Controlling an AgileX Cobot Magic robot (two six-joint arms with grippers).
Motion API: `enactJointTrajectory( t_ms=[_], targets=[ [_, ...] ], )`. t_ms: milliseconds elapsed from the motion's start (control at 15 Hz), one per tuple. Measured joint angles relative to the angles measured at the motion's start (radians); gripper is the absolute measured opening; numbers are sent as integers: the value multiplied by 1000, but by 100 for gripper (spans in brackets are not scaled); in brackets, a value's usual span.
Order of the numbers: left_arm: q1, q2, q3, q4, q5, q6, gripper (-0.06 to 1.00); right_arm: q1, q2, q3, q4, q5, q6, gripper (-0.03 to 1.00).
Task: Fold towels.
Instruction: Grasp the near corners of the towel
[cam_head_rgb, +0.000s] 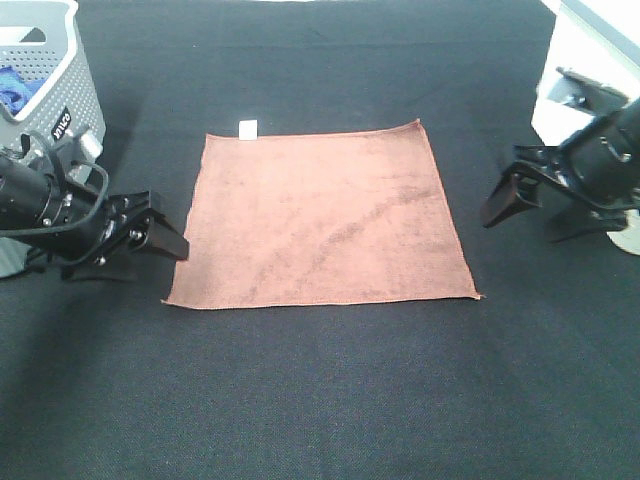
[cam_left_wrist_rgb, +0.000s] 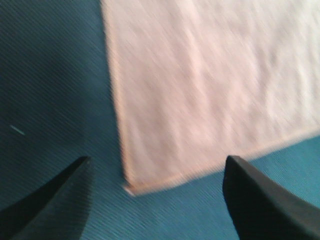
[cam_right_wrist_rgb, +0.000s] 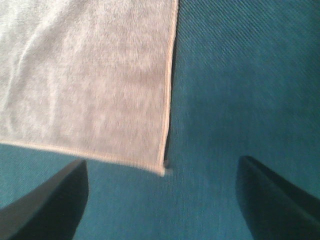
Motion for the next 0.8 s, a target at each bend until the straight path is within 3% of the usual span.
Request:
enactJointTrajectory(
  t_ms=[333,667,800],
  targets=[
    [-1,7,-20,6,-70,28,69,0,186,-146,41,95,-32,76],
    [-1,135,-100,10,20,22,69,0,233,-156,115,103,-83,76],
    [-1,161,-111,-2,32,4,69,0,246,-156,196,99,-140,76]
  ],
)
